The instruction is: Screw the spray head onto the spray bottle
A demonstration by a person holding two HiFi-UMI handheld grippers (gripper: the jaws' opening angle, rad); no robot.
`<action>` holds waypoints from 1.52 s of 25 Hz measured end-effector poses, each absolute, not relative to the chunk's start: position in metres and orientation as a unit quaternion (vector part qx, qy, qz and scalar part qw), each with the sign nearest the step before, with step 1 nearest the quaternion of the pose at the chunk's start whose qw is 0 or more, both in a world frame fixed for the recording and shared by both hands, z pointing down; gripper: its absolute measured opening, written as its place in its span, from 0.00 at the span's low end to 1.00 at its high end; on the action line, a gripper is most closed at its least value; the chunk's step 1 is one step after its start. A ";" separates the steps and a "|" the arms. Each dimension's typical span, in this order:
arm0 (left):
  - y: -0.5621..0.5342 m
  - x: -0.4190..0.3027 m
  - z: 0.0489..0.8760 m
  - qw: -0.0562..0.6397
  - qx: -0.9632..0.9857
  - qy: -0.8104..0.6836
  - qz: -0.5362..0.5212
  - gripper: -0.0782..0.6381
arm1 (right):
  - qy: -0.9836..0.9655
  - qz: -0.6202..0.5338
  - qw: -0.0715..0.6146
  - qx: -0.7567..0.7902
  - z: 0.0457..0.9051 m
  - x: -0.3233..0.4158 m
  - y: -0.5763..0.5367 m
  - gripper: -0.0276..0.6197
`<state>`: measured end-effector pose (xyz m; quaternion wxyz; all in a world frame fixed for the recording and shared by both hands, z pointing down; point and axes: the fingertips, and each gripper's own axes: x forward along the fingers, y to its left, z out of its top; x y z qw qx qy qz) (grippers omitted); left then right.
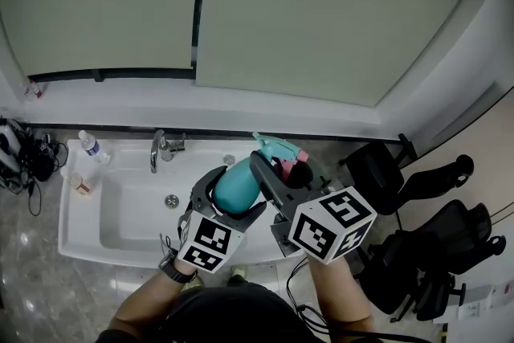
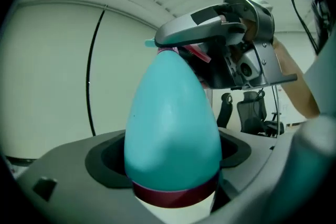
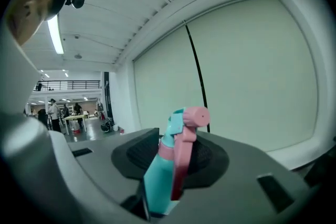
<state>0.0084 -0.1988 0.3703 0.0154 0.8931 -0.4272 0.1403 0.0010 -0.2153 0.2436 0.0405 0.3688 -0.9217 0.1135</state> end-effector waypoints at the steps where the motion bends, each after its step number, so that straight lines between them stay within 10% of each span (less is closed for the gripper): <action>1: -0.197 0.013 0.371 0.032 0.906 -0.403 0.122 0.72 | -0.921 0.112 0.039 0.370 0.244 0.000 -0.215 0.25; 14: -0.085 0.029 0.286 0.140 0.981 0.076 -0.108 0.72 | -0.958 0.172 -0.227 -0.025 0.162 0.082 -0.154 0.29; 20: -0.015 0.040 0.266 0.152 0.937 0.284 -0.132 0.72 | -0.936 0.137 -0.207 -0.249 0.153 0.027 -0.102 0.55; 26: 0.008 0.049 0.264 0.190 0.894 0.376 -0.154 0.72 | -0.911 0.081 -0.167 -0.369 0.141 -0.002 -0.044 0.56; 31: -0.001 0.044 0.271 0.188 0.905 0.350 -0.154 0.72 | -0.924 0.090 -0.154 -0.339 0.142 -0.015 -0.046 0.19; 38: -0.044 0.048 0.296 0.154 0.970 0.168 -0.083 0.72 | -0.984 0.066 -0.083 -0.141 0.160 -0.031 -0.085 0.18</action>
